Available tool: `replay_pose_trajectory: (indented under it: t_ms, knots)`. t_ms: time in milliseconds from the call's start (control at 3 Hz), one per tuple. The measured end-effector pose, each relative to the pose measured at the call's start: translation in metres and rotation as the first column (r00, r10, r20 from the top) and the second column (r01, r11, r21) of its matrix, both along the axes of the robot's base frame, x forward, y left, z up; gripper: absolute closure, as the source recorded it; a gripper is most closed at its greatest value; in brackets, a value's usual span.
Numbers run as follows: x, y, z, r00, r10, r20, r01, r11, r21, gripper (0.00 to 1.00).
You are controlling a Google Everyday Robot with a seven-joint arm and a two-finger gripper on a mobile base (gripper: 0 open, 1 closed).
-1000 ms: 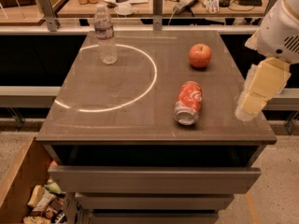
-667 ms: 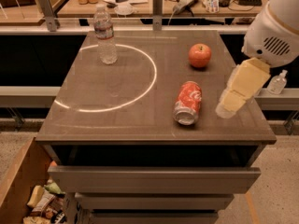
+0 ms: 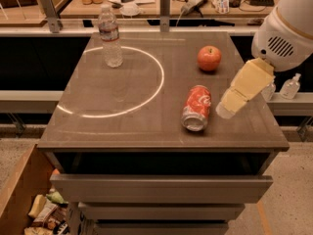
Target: Move coke can near water bottle
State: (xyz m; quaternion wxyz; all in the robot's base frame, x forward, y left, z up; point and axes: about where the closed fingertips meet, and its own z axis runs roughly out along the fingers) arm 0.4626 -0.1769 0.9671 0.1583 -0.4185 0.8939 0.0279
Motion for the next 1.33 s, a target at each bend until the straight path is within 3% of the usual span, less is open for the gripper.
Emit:
replay_pose_trajectory:
  t_ms: [333, 667, 1000, 1333]
  knots:
    - [0.011, -0.005, -0.010, 0.9860, -0.155, -0.062, 0.156, 0.988, 0.006, 0.00]
    - [0.021, -0.006, -0.017, 0.9454, -0.315, -0.084, 0.314, 0.949, -0.020, 0.00]
    - [0.032, -0.005, -0.026, 0.8842, -0.458, -0.092, 0.457, 0.889, -0.032, 0.00]
    - [0.045, 0.000, -0.037, 0.8056, -0.589, -0.064, 0.587, 0.808, -0.045, 0.00]
